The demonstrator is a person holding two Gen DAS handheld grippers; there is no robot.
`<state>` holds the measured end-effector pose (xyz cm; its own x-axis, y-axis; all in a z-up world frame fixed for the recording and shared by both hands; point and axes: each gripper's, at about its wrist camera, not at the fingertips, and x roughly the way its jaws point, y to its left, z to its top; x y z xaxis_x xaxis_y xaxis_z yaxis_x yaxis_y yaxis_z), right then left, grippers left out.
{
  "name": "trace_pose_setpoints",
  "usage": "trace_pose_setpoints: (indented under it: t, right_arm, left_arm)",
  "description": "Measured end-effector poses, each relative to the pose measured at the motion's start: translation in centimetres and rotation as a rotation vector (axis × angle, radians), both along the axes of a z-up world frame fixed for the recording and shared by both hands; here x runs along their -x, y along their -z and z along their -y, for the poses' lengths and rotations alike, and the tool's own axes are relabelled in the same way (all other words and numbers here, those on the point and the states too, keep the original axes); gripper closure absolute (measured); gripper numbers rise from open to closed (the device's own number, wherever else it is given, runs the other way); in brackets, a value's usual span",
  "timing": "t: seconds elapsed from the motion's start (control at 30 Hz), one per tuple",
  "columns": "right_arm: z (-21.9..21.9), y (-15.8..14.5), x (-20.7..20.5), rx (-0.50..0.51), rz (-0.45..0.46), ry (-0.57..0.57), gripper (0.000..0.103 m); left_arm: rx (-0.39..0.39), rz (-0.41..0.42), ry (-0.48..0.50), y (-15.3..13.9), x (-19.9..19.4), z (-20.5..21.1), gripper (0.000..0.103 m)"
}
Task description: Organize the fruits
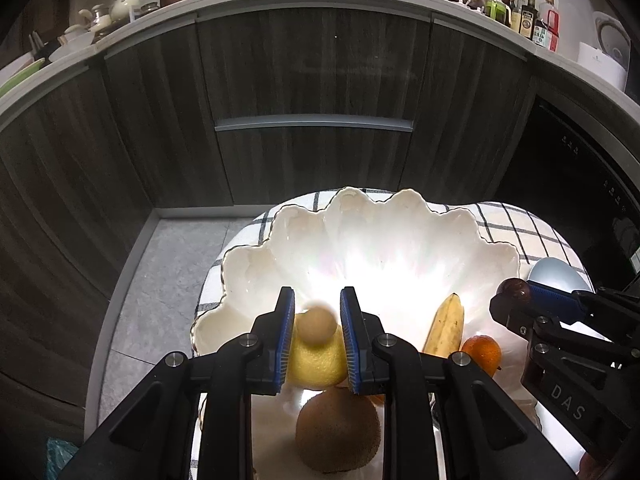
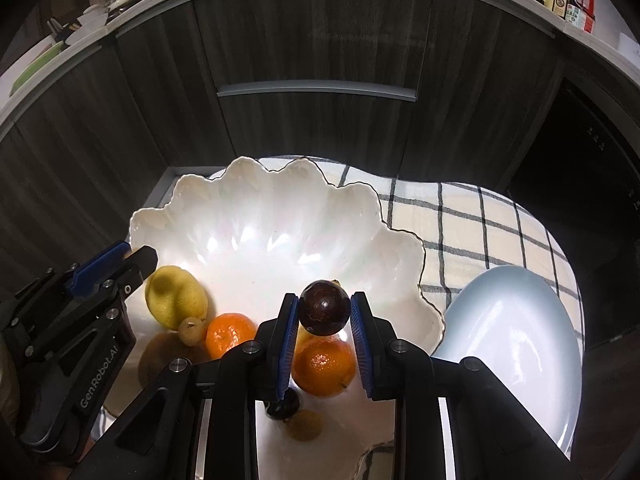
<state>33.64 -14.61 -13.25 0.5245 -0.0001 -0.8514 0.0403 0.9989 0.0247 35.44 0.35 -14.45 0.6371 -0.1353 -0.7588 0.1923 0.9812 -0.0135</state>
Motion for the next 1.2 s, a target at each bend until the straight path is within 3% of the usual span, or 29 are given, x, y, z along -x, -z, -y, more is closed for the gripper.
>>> trace_pose_setpoints:
  t: [0.13, 0.2, 0.27, 0.33, 0.6, 0.67, 1.2]
  right_arm:
    - [0.1, -0.2, -0.1, 0.003, 0.008, 0.004, 0.072]
    - [0.1, -0.3, -0.1, 0.014, 0.010, 0.010, 0.059]
    - [0.2, -0.7, 0.0, 0.032, 0.027, 0.021, 0.034]
    - [0.3, -1.2, 0.4, 0.050, 0.049, 0.030, 0.029]
    - [1.2, -2.2, 1.4, 0.074, 0.059, 0.076, 0.024]
    - [1.4, -2.5, 1.9, 0.083, 0.067, 0.089, 0.020]
    - [2.6, -7.9, 8.4, 0.081, 0.178, 0.143, 0.020]
  left_arm:
    - [-0.005, 0.010, -0.012, -0.1, 0.0, -0.2, 0.058]
    - [-0.007, 0.010, -0.020, -0.2, 0.0, -0.3, 0.049]
    - [-0.012, 0.014, -0.026, -0.3, 0.1, -0.4, 0.043]
    - [-0.019, 0.019, -0.029, -0.5, 0.2, -0.4, 0.038]
    - [-0.065, 0.036, -0.075, -1.7, 1.3, -0.4, 0.013]
    - [-0.063, 0.038, -0.080, -2.2, 1.8, -0.4, 0.012]
    - [-0.054, 0.111, -0.075, -7.6, 8.2, -0.4, 0.002]
